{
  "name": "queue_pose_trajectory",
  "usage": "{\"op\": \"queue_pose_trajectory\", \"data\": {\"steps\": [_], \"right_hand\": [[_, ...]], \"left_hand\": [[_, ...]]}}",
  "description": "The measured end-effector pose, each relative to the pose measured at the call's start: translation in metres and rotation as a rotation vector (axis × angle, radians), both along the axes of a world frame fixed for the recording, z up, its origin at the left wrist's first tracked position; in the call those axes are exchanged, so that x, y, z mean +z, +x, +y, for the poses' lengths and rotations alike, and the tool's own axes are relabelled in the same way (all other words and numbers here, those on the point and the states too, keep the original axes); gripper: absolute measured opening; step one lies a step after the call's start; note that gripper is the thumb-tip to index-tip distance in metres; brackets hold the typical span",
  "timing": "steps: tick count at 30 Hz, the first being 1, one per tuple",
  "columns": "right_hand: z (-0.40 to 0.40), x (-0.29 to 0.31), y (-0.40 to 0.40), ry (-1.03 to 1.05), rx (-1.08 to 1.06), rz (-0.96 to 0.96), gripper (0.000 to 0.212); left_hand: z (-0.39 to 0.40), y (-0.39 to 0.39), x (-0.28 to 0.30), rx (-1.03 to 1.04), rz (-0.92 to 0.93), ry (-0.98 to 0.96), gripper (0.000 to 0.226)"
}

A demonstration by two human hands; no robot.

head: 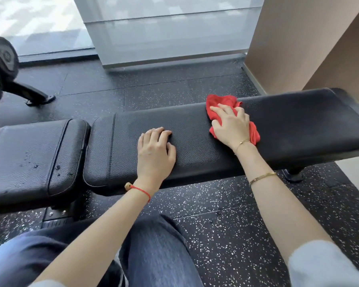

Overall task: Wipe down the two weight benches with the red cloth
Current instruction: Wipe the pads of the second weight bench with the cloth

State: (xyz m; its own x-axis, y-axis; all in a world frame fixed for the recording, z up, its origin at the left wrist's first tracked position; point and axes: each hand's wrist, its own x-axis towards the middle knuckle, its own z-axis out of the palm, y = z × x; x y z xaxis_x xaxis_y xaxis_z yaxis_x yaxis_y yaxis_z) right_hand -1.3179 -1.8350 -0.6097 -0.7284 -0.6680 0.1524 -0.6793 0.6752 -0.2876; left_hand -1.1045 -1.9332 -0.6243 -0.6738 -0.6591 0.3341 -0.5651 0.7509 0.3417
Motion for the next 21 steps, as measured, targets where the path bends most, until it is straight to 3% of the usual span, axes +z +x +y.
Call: {"op": "queue_pose_trajectory", "data": {"steps": [6, 13, 21], "right_hand": [[-0.047, 0.005, 0.057, 0.040, 0.251, 0.000, 0.049], [-0.052, -0.001, 0.157, 0.058, 0.679, 0.036, 0.055], [-0.154, 0.008, 0.176, 0.057, 0.613, 0.008, 0.048]], "left_hand": [[-0.004, 0.009, 0.009, -0.011, 0.023, 0.010, 0.028], [-0.035, 0.086, 0.026, 0.186, 0.051, -0.078, 0.018], [-0.070, 0.167, 0.066, 0.373, 0.056, -0.054, 0.025]]}}
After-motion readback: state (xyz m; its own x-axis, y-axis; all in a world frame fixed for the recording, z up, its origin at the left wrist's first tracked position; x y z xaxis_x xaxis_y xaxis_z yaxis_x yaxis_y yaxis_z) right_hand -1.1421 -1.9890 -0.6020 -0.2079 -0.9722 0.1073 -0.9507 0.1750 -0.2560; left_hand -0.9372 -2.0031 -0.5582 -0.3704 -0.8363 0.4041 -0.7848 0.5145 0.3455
